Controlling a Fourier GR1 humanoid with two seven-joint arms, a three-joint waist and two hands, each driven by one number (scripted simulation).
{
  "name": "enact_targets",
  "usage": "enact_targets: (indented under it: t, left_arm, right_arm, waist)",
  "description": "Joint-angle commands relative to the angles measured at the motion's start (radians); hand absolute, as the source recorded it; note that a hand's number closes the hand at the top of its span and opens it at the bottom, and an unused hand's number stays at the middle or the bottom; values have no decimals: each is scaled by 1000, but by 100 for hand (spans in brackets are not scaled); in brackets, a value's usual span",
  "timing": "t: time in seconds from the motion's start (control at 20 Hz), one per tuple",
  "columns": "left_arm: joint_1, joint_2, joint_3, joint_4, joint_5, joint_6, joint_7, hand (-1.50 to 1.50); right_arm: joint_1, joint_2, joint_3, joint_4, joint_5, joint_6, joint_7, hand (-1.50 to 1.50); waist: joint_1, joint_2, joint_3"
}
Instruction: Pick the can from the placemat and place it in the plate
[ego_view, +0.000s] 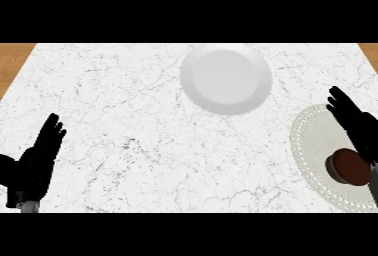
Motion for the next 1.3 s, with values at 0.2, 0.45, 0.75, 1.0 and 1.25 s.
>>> enact_targets:
  t: [0.2,0.45,0.75,1.0,1.25]
  left_arm:
    - [-58,-15,-30,48,-57,-83,-123,0]
    - [-47,-40,-58,74,-36,-129,-147,0]
    - [-123,-64,-25,222,-53,-177,-212,0]
    - [-115,-73,-12,213,-59,-187,-199,0]
    - [-73,-81,-8,229,-73,-207,-269,0]
  right_arm:
    - [-147,70,-177,-52,-54,-240,64,150]
    - [-36,48,-213,-20,245,-569,-132,-150]
    - [185,208,-132,-187,370,-718,-325,-150]
    - [345,180,-127,-358,525,-837,-180,-150]
    - [519,103,-105,-486,676,-784,79,-150]
  waist:
    - [1,-2,-15]
    - [-28,2,-14]
    - [-17,-3,-15]
    - [-11,-5,-15]
    - [-8,-4,-17]
